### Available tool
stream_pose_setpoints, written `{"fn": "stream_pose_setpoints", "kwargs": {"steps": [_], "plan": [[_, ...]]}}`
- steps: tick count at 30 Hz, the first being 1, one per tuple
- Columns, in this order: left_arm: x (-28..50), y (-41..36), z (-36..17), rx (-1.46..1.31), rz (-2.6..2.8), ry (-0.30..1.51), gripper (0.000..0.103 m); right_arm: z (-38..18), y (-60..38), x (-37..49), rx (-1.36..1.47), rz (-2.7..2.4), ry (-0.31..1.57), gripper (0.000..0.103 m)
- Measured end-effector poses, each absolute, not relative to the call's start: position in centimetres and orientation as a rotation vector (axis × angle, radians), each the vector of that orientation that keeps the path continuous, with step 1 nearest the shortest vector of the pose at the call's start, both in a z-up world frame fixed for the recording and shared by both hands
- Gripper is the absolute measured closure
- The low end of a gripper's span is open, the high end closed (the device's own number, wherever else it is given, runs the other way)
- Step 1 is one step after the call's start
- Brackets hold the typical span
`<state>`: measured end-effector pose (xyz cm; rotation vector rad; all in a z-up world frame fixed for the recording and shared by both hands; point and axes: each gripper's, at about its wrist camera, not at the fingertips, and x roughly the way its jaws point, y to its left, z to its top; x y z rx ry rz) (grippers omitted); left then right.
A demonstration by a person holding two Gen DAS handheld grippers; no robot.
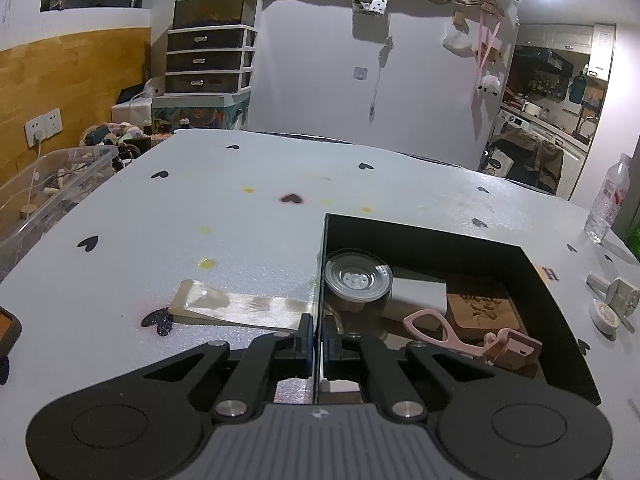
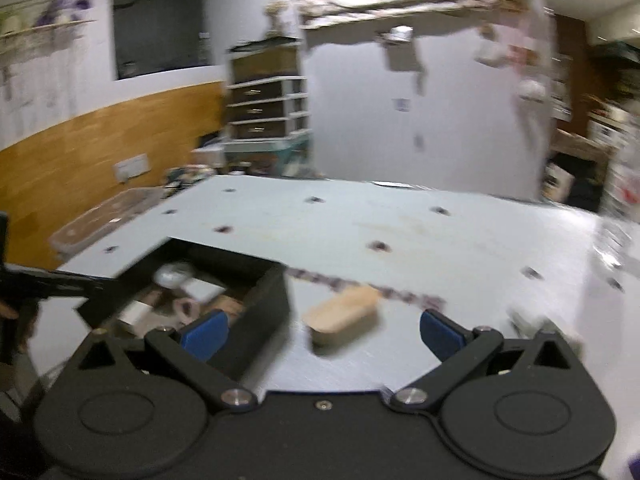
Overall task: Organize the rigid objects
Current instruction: 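Move the right tool back toward the round tape measure, then grasp the round white tape measure with the right tool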
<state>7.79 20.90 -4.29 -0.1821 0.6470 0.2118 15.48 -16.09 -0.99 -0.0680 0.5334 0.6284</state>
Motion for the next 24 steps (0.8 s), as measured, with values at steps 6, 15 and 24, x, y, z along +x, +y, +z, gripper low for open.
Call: {"fn": "stream_pose_setpoints", "kwargs": {"steps": [6,15,24], "plan": [[7.9,20.8,-4.3,-0.183,0.226,0.647,0.1,-4.3,-19.6,15.6,-0.073,0.498,0.584,0.0],[7.8,20.7,-4.4,-0.201,0.242,0.64,0.1,-7.3,-21.9,19.0,-0.076,0.391,0.641,0.008],[7.9,20.5,-4.3,-0.209,0.263,0.643,0.099,-8.4,-20.8,24.0,-0.126,0.403,0.702,0.023]]}}
